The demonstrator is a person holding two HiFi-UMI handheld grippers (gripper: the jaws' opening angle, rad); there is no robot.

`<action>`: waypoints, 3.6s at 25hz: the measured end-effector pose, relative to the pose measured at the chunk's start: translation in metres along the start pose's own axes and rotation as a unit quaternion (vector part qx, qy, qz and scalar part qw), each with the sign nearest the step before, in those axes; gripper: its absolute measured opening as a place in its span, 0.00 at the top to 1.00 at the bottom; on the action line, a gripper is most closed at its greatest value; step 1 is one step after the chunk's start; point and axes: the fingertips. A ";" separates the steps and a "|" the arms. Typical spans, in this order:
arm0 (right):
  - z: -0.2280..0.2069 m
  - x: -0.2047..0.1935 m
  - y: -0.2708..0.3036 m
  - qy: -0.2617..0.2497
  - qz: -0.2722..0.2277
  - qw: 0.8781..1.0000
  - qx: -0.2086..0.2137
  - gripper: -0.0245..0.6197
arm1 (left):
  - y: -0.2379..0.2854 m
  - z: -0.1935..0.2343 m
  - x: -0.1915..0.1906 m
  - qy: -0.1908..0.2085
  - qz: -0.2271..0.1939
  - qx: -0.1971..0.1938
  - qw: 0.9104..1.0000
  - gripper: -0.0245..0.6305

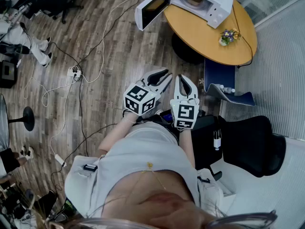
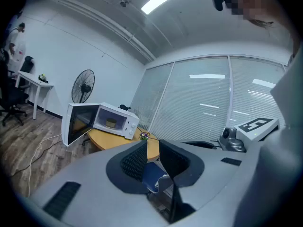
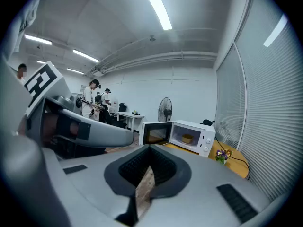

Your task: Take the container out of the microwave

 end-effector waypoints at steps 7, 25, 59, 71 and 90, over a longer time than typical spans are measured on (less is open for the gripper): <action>-0.008 0.012 -0.001 0.016 -0.034 0.999 0.004 0.93 | 0.008 0.000 0.004 0.004 -0.006 0.014 1.000 0.81; -0.060 0.011 0.000 0.019 -0.044 0.998 0.039 0.85 | 0.053 -0.012 0.012 0.020 -0.018 0.050 0.998 0.81; -0.105 0.060 0.171 0.035 -0.035 0.998 -0.024 0.84 | 0.162 0.141 0.044 0.003 -0.004 -0.011 1.000 0.81; -0.103 0.070 0.217 0.048 -0.036 0.997 -0.042 0.84 | 0.177 0.186 0.048 0.003 0.001 -0.032 0.999 0.81; -0.095 0.069 0.247 0.062 -0.025 0.997 -0.050 0.83 | 0.184 0.218 0.044 -0.013 0.007 -0.041 0.999 0.81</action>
Point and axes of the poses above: the fingertips, and each gripper's own axes: y forward along the fingers, z to its left, x out of its top, and after that the axes turned 13 degrees about y, right-handed
